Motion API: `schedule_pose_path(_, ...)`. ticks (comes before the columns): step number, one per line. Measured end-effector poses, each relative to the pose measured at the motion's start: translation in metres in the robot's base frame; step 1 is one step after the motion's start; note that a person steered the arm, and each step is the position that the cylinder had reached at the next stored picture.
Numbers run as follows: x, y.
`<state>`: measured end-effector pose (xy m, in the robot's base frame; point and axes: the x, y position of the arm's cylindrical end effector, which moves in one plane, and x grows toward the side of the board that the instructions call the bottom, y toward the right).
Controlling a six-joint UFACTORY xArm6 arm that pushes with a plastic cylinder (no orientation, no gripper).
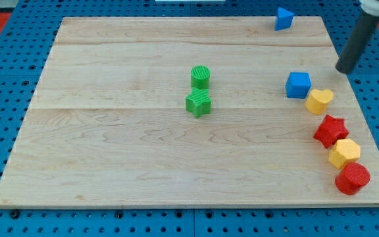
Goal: Slide the yellow heart to the bottom right of the green star
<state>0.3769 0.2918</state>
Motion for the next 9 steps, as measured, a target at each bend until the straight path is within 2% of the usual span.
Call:
schedule_pose_path(1,0.024,-0.023)
schedule_pose_path(2,0.028,-0.068)
schedule_pose_path(3,0.03,-0.074)
schedule_pose_path(5,0.048,-0.014)
schedule_pose_path(7,0.088,-0.094)
schedule_pose_path(9,0.08,-0.095)
